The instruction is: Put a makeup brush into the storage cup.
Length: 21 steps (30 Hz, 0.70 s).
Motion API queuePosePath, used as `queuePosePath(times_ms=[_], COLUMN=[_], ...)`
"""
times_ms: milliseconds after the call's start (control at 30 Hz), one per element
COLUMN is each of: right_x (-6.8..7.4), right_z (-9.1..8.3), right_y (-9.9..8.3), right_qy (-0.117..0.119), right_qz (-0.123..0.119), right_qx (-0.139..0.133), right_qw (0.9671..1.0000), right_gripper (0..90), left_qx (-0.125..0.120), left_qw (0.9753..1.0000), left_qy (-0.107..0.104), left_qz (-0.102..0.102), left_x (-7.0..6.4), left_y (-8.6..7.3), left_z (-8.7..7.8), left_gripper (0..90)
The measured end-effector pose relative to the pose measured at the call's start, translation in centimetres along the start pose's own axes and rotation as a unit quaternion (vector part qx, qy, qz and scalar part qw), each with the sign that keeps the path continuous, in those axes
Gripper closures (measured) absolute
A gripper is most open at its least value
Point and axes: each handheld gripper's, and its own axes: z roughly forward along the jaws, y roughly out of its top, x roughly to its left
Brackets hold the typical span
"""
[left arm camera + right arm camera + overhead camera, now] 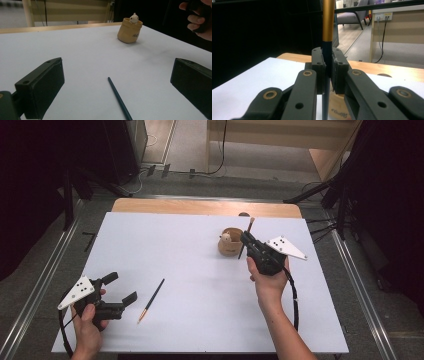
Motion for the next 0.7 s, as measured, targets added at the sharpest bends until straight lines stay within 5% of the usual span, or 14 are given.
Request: queuePosePath(times_ms=[700], right_x=[-2.1], right_z=[3.4], right_y=[1.2], right_qy=[-0.011], right_qz=[-0.005], right_qx=[-0.041], right_qw=[0.9991], right_gripper=[84.5], left_qx=[0.0], left_qw=[1.0], left_qy=[0.007], left_qz=[-0.006], left_x=[0.8], left_y=[-0.4], left_z=[-0.9], left_gripper=[0.0])
